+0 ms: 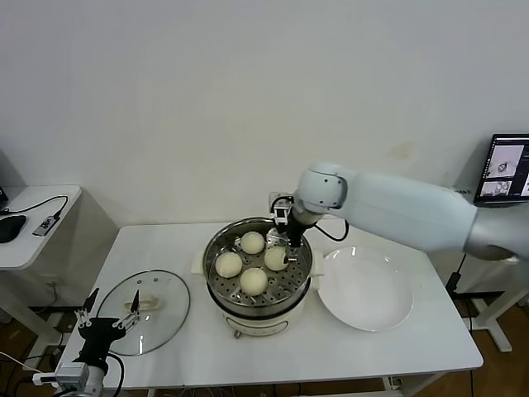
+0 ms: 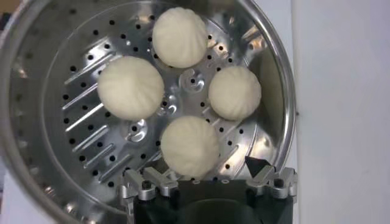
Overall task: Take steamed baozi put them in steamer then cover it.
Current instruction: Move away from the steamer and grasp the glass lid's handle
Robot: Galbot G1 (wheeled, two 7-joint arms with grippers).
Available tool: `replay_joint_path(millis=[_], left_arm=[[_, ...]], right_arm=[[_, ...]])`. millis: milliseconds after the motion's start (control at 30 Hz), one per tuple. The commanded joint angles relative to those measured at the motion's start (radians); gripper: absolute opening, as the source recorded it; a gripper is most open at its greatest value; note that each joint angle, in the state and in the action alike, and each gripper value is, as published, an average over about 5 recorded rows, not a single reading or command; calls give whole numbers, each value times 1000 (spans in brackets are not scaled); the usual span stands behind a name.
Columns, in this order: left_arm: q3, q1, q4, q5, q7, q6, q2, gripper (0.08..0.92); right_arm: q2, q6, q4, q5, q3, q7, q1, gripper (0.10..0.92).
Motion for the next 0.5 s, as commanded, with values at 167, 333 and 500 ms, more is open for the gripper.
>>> replay_joint_path(millis=[167, 333, 500], left_arm=[[3, 2, 9, 9, -3, -15, -6, 823], [8, 1, 11, 19, -4, -17, -10, 823], [11, 6, 19, 25, -5, -27, -17, 823]], right_arm=[[-368, 286, 327, 65, 552, 564, -553, 823], [-413, 443, 388, -70, 902, 636, -971, 823], [-322, 620, 394, -198, 1232, 660, -1324, 823]])
